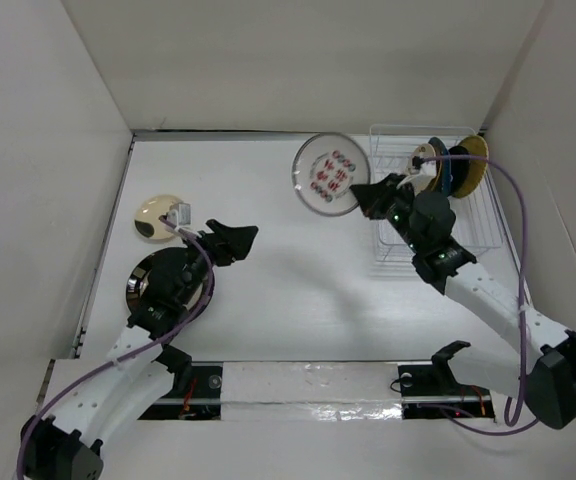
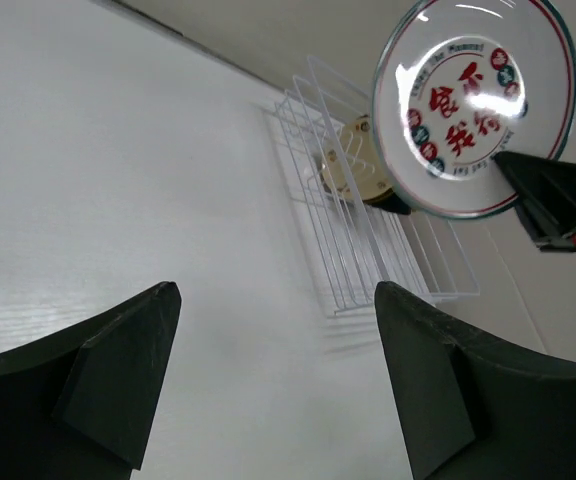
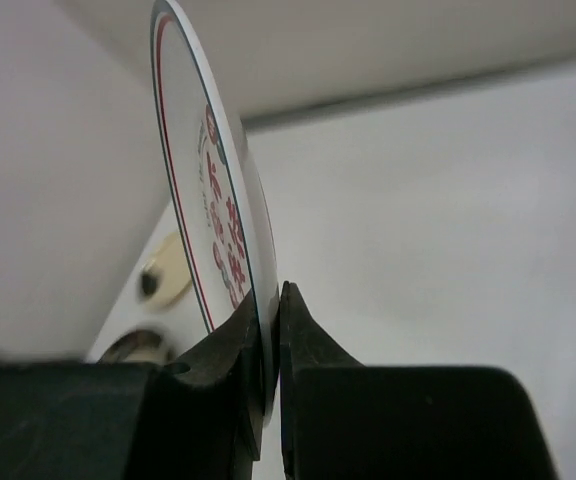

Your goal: Load the plates into the dish rack

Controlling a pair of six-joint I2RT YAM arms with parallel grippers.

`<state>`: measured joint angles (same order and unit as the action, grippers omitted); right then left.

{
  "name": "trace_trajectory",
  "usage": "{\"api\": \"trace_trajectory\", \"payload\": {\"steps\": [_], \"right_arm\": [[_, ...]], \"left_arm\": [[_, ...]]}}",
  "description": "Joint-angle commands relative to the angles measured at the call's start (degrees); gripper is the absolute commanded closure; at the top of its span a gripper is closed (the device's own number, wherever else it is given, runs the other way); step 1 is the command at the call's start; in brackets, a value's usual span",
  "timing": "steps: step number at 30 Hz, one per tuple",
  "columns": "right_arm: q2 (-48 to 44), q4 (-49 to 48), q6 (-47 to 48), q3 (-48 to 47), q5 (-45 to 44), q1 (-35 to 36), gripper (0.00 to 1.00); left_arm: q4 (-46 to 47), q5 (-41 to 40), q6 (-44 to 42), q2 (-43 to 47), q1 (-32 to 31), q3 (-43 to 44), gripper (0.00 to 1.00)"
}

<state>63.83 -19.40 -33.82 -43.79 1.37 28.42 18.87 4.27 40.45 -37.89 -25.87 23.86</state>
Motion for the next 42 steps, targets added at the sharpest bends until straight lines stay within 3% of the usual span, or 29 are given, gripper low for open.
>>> {"api": "trace_trajectory", "payload": {"steps": [1, 4, 7, 8, 13, 17, 35, 37, 38, 39, 42], "right_arm": [[-1.3, 6.1, 13.9, -9.4, -34.6, -2.5, 1.0], [2.3, 4.5, 23.3, -14.8, -48.1, -5.0, 1.0], [8.1, 4.6, 31.4, -20.3, -53.6, -8.7, 1.0], [11.1, 5.1, 35.2, -21.6, -53.5, -9.9, 1.0], [19.8, 16.5, 36.8, -32.2, -46.7, -16.9, 1.0], [24.9, 21.4, 38.7, -36.9, -42.5, -18.7, 1.0], [37.3, 28.4, 34.8, -41.4, -37.2, -16.9, 1.0], [37.9, 29.1, 32.6, -41.2, -39.0, -16.9, 0.9], [37.7, 29.2, 30.5, -41.1, -39.4, -16.9, 0.74], [35.7, 29.0, 28.4, -39.5, -39.1, -15.5, 0.35], [31.1, 26.6, 27.2, -36.9, -35.7, -14.2, 0.33]], "left_arm": [[-2.4, -7.2, -4.7, 5.1, -0.1, 2.0, 0.24], [-0.9, -6.6, -4.6, 6.7, -0.9, 0.7, 0.25], [-1.2, -6.6, -5.5, 6.3, -2.7, 1.1, 0.26], [-1.0, -6.6, -5.7, 6.1, -2.7, 1.2, 0.27], [-0.2, -5.3, -5.4, 6.3, -2.7, 0.5, 0.28], [-0.7, -5.8, -5.3, 6.5, -3.2, 0.4, 0.29], [0.0, -5.9, -5.0, 4.2, -3.2, 0.7, 0.29], [-0.2, -5.9, -5.0, 4.2, -3.2, 0.7, 0.29], [-0.2, -6.0, -5.1, 4.2, -3.2, 0.8, 0.29], [-0.8, -6.5, -5.2, 4.4, -3.2, 1.0, 0.3], [-1.3, -6.7, -5.2, 5.0, -3.2, 1.3, 0.3]]}}
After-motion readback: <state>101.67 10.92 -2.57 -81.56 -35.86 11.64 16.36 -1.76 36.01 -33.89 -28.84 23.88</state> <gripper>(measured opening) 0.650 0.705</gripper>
